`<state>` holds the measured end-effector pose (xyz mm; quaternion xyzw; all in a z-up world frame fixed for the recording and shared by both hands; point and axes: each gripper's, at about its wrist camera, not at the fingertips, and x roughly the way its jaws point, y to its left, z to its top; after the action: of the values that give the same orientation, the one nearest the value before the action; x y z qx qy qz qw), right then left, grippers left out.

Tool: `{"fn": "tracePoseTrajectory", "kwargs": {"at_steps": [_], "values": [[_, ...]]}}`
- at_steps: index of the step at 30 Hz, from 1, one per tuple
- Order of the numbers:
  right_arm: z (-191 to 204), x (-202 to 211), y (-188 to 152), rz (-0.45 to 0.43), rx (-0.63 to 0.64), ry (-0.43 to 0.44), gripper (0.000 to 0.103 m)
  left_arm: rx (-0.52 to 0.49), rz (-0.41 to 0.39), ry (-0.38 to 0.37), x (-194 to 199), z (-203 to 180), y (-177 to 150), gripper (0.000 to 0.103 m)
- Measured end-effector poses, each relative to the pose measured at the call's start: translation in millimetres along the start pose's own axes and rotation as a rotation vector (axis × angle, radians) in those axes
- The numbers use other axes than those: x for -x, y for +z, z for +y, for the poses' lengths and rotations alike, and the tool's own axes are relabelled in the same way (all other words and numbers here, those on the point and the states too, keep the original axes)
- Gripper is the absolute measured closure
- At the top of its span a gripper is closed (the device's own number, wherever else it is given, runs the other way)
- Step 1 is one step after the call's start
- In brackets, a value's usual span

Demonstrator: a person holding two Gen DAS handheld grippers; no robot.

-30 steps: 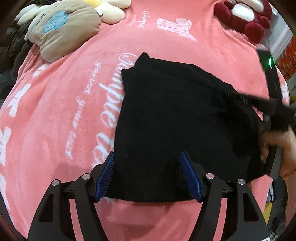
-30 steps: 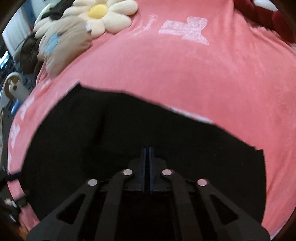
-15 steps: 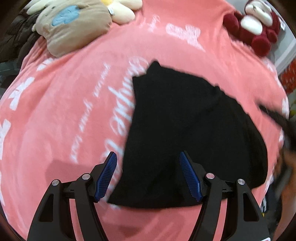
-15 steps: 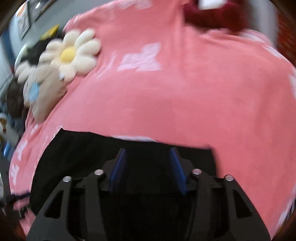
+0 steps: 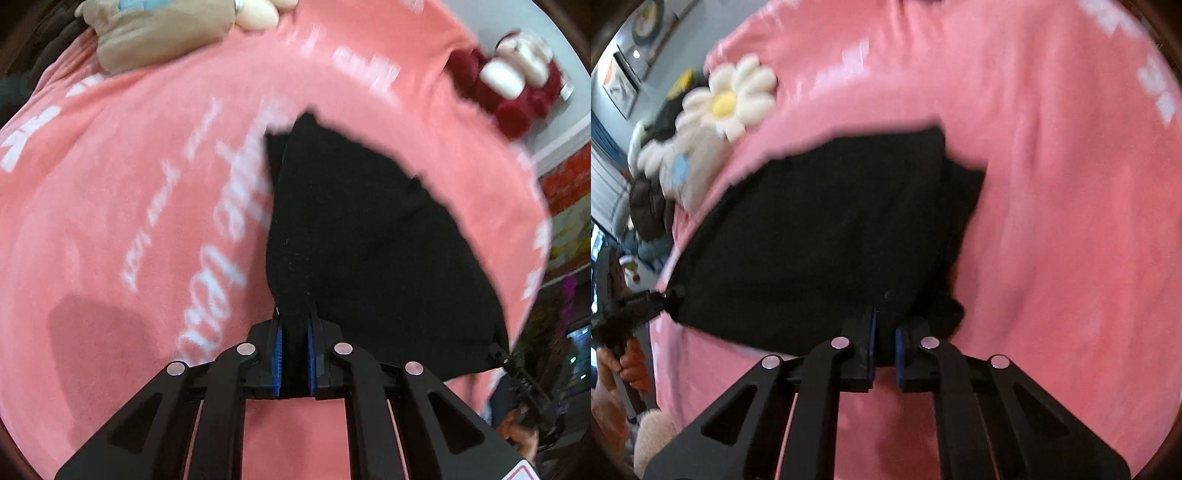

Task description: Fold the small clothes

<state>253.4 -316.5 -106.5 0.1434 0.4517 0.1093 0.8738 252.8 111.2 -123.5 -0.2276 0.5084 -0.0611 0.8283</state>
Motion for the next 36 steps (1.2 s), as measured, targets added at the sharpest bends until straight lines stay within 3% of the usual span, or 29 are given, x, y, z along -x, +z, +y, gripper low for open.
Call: {"fn": "tracePoseTrajectory", "kwargs": {"at_steps": [2, 4, 5, 7, 11, 15, 17, 19, 20, 22, 25, 27, 28, 30, 33, 34, 36], "values": [[-7, -5, -6, 0.042, 0.003, -0.006, 0.097, -0.025, 0.007, 0.016, 4, -3, 2, 0.095], [-12, -42, -22, 0.176, 0.036, -0.059, 0.086, -0.051, 0.076, 0.088, -17, 0, -2, 0.090], [-14, -44, -26, 0.178, 0.025, -0.049, 0.086, -0.059, 0.117, 0.147, -30, 4, -8, 0.085], [-9, -29, -21, 0.127, -0.003, -0.064, 0.081, -0.067, 0.074, 0.162, -20, -2, -10, 0.079], [17, 1, 10, -0.002, 0.020, -0.097, 0.081, -0.086, 0.000, 0.168, 4, -12, -7, 0.059], [46, -18, 52, -0.021, 0.071, -0.063, 0.081, -0.084, -0.066, 0.164, 9, -27, 22, 0.057], [59, -44, 67, 0.010, 0.105, -0.070, 0.081, -0.093, -0.087, 0.109, 3, -43, 42, 0.057], [63, -76, 70, 0.057, 0.111, -0.064, 0.081, -0.126, -0.064, 0.105, -19, -56, 59, 0.056], [62, -85, 68, 0.082, 0.115, -0.078, 0.081, -0.139, -0.035, 0.154, -41, -59, 68, 0.056], [46, -108, 68, 0.116, 0.123, -0.190, 0.083, -0.156, 0.028, 0.255, -77, -52, 78, 0.057], [26, -96, 73, 0.070, 0.005, -0.226, 0.082, -0.136, -0.034, 0.350, -87, -38, 93, 0.054], [30, -85, 74, 0.025, 0.028, -0.229, 0.076, -0.129, -0.059, 0.402, -77, -33, 99, 0.054], [31, -90, 71, 0.047, 0.082, -0.270, 0.064, -0.128, -0.073, 0.392, -72, -31, 99, 0.054], [23, -103, 63, 0.122, 0.121, -0.318, 0.064, -0.142, -0.065, 0.393, -62, -28, 95, 0.054], [18, -72, 56, 0.063, 0.053, -0.293, 0.061, -0.123, -0.048, 0.319, -39, -17, 78, 0.048], [16, -58, 49, 0.040, 0.022, -0.274, 0.049, -0.107, -0.046, 0.276, -28, -11, 67, 0.041], [9, -39, 32, 0.017, -0.032, -0.234, 0.039, -0.080, -0.039, 0.217, -12, -4, 47, 0.038]]}}
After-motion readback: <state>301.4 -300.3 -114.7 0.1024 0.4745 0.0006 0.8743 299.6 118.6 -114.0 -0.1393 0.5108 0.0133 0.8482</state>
